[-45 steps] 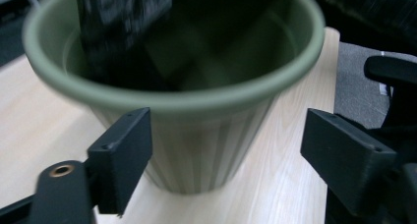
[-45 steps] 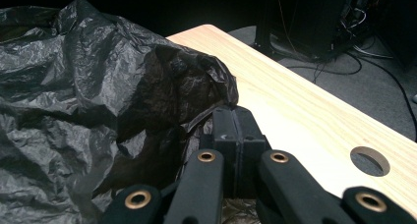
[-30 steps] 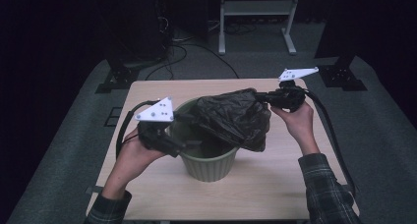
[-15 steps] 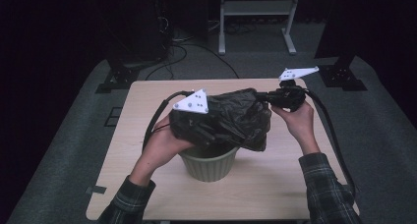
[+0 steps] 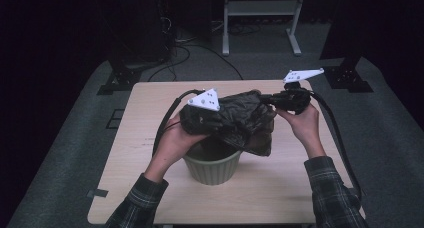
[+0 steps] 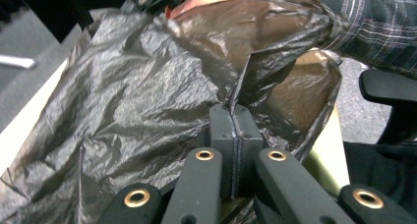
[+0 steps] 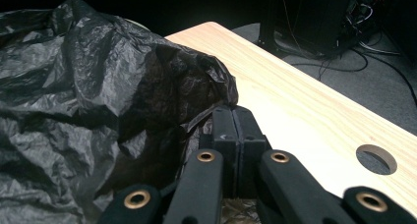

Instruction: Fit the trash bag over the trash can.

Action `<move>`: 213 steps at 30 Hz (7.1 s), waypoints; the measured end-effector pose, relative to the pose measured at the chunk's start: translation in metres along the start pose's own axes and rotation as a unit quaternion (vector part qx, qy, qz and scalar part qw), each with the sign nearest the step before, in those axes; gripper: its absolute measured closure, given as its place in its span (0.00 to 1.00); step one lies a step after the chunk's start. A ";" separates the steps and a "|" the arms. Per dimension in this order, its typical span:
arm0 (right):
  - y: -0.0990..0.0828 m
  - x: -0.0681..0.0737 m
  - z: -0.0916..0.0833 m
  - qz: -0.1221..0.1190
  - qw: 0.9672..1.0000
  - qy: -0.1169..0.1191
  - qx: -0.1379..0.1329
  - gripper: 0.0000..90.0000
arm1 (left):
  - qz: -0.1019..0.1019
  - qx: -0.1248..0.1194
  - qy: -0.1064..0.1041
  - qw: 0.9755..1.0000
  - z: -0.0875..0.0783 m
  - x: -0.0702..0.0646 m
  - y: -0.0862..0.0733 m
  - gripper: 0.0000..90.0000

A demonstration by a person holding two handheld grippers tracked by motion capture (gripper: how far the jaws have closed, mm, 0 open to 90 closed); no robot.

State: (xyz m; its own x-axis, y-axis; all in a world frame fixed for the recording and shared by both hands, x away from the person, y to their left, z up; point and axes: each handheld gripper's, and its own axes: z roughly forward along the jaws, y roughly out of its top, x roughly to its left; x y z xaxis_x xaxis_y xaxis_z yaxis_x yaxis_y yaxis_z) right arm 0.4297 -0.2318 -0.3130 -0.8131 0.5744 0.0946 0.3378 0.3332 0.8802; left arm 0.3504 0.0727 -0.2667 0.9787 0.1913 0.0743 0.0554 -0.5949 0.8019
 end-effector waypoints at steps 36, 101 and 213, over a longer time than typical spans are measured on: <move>-0.053 0.094 -0.078 -0.015 0.996 0.078 -0.040 0.60 | -0.052 -0.006 0.032 0.998 -0.009 0.014 -0.022 1.00; -0.107 0.039 -0.126 0.035 0.997 -0.033 -0.063 1.00 | -0.191 -0.096 0.117 0.970 -0.151 0.009 -0.162 1.00; -0.011 0.042 -0.034 -0.018 0.999 0.039 -0.022 0.59 | -0.094 -0.062 0.066 0.991 -0.099 0.002 -0.084 0.83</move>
State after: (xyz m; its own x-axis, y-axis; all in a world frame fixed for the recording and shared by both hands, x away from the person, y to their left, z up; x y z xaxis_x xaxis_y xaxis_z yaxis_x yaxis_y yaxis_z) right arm 0.3763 -0.2366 -0.3026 -0.8600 0.5012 0.0965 0.2875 0.3194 0.9029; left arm 0.3278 0.2005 -0.2748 0.9183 0.3957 -0.0127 0.2019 -0.4406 0.8747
